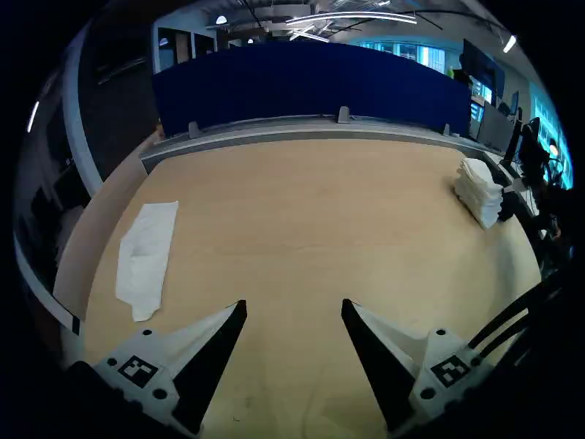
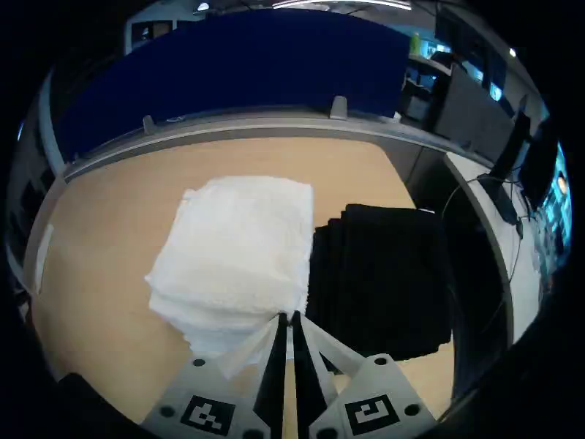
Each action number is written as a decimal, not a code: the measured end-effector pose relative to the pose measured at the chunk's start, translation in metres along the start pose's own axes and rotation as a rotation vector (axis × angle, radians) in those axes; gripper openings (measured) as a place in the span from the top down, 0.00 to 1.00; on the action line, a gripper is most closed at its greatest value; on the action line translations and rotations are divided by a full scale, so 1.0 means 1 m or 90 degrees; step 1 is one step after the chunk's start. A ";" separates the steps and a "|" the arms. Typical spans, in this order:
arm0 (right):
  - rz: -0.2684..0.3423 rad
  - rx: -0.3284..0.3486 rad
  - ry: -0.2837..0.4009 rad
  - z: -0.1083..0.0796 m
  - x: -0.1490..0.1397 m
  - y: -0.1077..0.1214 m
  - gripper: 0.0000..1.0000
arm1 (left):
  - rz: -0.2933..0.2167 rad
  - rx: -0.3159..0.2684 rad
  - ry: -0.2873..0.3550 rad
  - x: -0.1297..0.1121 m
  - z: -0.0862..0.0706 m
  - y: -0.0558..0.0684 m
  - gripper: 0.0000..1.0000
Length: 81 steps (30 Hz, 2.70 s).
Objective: Fold towel
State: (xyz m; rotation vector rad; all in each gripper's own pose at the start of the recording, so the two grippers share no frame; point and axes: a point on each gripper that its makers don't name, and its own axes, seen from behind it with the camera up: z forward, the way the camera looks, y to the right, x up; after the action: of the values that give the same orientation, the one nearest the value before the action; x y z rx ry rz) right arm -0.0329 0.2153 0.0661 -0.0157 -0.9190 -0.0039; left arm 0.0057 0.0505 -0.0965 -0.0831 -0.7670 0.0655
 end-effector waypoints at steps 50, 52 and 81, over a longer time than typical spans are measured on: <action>-0.018 0.034 0.090 -0.007 0.024 -0.055 0.00 | 0.006 -0.005 0.005 0.004 -0.004 -0.001 0.04; -0.021 0.039 0.090 -0.003 0.027 -0.061 0.00 | 0.004 -0.003 0.005 0.003 -0.005 -0.002 0.04; -0.050 0.056 0.057 0.023 0.010 -0.071 0.00 | 0.004 0.005 -0.001 -0.003 -0.004 -0.004 0.04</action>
State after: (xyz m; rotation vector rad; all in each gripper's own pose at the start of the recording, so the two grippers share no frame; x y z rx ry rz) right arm -0.0462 0.1442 0.0886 0.1022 -0.8292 -0.0366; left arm 0.0062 0.0465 -0.1016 -0.0790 -0.7683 0.0749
